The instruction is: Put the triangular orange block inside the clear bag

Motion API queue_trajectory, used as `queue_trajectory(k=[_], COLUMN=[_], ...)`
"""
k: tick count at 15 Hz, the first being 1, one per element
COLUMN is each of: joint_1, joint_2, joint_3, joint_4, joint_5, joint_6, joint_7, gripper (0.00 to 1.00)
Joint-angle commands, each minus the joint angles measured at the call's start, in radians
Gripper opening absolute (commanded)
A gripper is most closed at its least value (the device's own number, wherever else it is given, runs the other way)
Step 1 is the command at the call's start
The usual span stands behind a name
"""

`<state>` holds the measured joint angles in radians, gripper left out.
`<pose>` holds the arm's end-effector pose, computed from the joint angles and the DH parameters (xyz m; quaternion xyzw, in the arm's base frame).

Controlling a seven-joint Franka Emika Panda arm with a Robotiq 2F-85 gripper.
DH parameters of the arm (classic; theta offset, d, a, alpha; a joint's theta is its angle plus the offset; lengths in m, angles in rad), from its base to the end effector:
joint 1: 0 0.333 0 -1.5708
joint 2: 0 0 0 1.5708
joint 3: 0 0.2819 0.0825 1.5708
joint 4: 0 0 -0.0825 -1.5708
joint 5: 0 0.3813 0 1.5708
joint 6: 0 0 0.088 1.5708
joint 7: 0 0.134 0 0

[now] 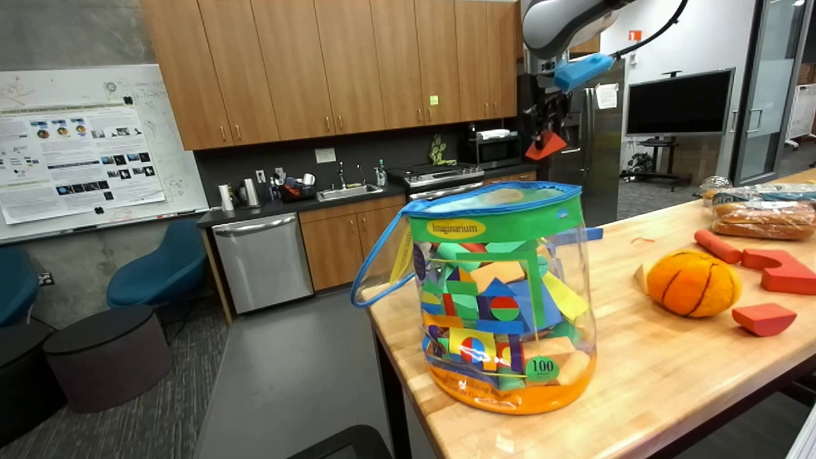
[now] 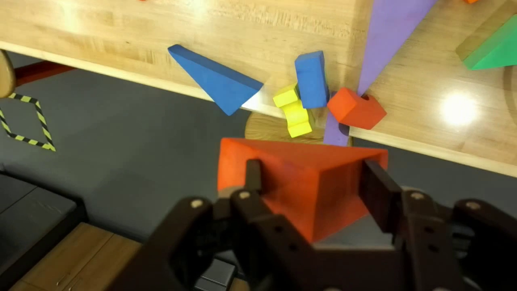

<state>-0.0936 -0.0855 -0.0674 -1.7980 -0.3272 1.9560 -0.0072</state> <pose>0.5535 -0.1207 0.5444 0.9801 -0.0332 0.1065 0.1639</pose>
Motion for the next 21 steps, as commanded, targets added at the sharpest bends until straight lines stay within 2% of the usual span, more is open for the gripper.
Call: queue_trajectory(k=[1,5,13,18,21], joint_1=[0.036,0.069,0.164,0.217,0.24], joint_2=[-0.039,-0.038,-0.047,-0.066,-0.071], joint_3=[0.046,0.096,0.191,0.238,0.262], joint_4=[-0.016,-0.021,-0.046,-0.076,-0.084], joint_5=[-0.078,-0.148,-0.088,-0.034,-0.005], joint_6=[-0.016,-0.01,-0.003,-0.025,-0.086], joint_7=[0.047,0.112,0.187,0.171,0.169], gripper=[0.37,0.37,0.37,0.37,0.37])
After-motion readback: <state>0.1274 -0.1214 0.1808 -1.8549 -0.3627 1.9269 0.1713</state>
